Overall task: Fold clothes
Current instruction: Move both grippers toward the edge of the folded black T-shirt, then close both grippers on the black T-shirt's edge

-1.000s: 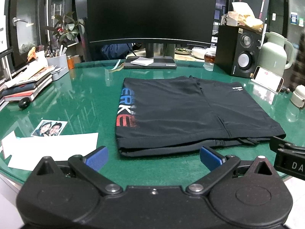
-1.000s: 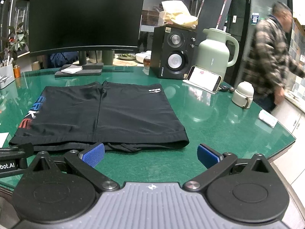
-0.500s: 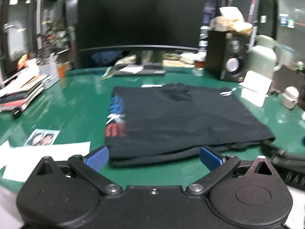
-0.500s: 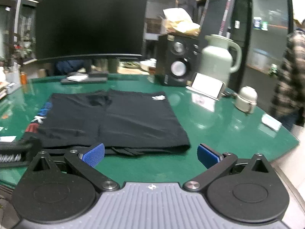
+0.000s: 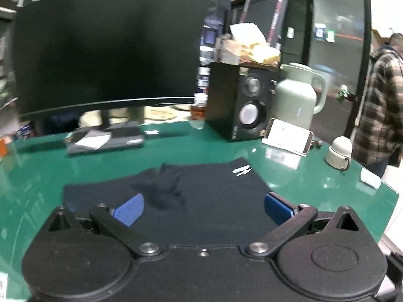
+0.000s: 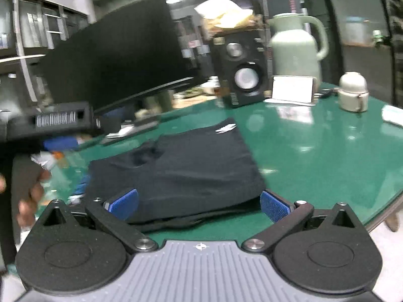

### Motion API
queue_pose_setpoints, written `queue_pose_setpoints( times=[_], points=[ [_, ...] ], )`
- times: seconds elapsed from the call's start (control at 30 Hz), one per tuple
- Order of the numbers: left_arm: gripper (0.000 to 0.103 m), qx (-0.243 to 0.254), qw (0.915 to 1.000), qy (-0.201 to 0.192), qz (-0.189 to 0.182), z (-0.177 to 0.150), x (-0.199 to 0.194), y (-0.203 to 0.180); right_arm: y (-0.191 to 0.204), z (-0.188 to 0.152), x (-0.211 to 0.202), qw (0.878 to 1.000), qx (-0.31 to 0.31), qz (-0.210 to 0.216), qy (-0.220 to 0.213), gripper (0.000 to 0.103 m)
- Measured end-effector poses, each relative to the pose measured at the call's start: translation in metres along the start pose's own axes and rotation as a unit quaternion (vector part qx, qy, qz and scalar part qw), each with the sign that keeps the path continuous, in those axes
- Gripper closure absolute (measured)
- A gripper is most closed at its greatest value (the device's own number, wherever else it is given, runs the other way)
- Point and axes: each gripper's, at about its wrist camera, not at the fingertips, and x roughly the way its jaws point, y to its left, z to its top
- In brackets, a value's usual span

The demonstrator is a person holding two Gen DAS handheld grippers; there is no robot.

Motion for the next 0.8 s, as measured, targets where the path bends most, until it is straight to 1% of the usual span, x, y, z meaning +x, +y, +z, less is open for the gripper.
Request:
queue_pose_setpoints(
  times=[0.07,0.13,0.2,0.23,0.3,0.4,0.43,0.47,0.53,0.57,0.6,0.63,0.67,0.7,0.73,0.77,0.8],
  points=[
    [0.0,0.011,0.9996,0.023,-0.013,0.017,0.037,-0.01,-0.012,-0.002,0.007,0.999,0.028,0.007,-0.019,0.0],
    [0.0,0.017,0.9988,0.036,-0.027,0.028,0.065,-0.019,-0.027,-0.006,0.01,0.997,0.066,0.017,-0.046,0.0],
    [0.001,0.032,0.9973,0.055,-0.035,0.039,0.109,-0.03,-0.045,-0.013,0.013,0.988,0.119,0.042,-0.086,0.0],
    [0.001,0.037,0.9969,0.06,-0.035,0.039,0.119,-0.031,-0.052,-0.013,0.018,0.985,0.144,0.044,-0.082,0.0],
    [0.001,0.057,0.9947,0.077,-0.039,0.041,0.156,-0.049,-0.066,-0.012,0.029,0.979,0.186,0.044,-0.071,0.004],
    [0.002,0.071,0.9911,0.105,-0.043,0.04,0.193,-0.063,-0.069,-0.011,0.051,0.985,0.171,0.012,-0.032,0.011],
    [0.005,0.072,0.9901,0.114,-0.038,0.039,0.204,-0.066,-0.068,-0.011,0.056,0.986,0.165,0.005,-0.023,0.013],
    [0.01,0.073,0.9893,0.122,-0.033,0.038,0.213,-0.068,-0.066,-0.01,0.059,0.987,0.158,0.002,-0.023,0.015],
    [0.015,0.074,0.9873,0.139,-0.022,0.036,0.228,-0.068,-0.065,-0.007,0.059,0.989,0.147,-0.005,-0.022,0.016],
    [0.018,0.074,0.9858,0.15,-0.015,0.034,0.238,-0.068,-0.065,-0.006,0.061,0.99,0.143,-0.008,-0.021,0.019],
    [0.02,0.073,0.9852,0.154,-0.011,0.034,0.244,-0.068,-0.061,-0.004,0.066,0.991,0.135,-0.011,-0.018,0.028],
    [0.023,0.071,0.985,0.157,-0.009,0.033,0.247,-0.068,-0.058,-0.003,0.07,0.991,0.13,-0.013,-0.016,0.035],
    [0.023,0.069,0.9849,0.159,-0.006,0.033,0.25,-0.067,-0.057,-0.001,0.071,0.992,0.128,-0.013,-0.015,0.048],
    [0.023,0.066,0.9847,0.162,-0.003,0.033,0.253,-0.067,-0.054,-0.001,0.074,0.992,0.121,-0.015,-0.011,0.052],
    [0.023,0.063,0.9844,0.164,0.0,0.033,0.256,-0.066,-0.052,0.0,0.075,0.993,0.116,-0.017,-0.009,0.052],
    [0.025,0.065,0.9841,0.165,0.003,0.033,0.258,-0.068,-0.051,-0.001,0.072,0.994,0.111,-0.02,-0.012,0.052],
    [0.028,0.066,0.9838,0.166,0.003,0.034,0.259,-0.069,-0.047,-0.001,0.073,0.994,0.104,-0.024,-0.013,0.056]
  ],
)
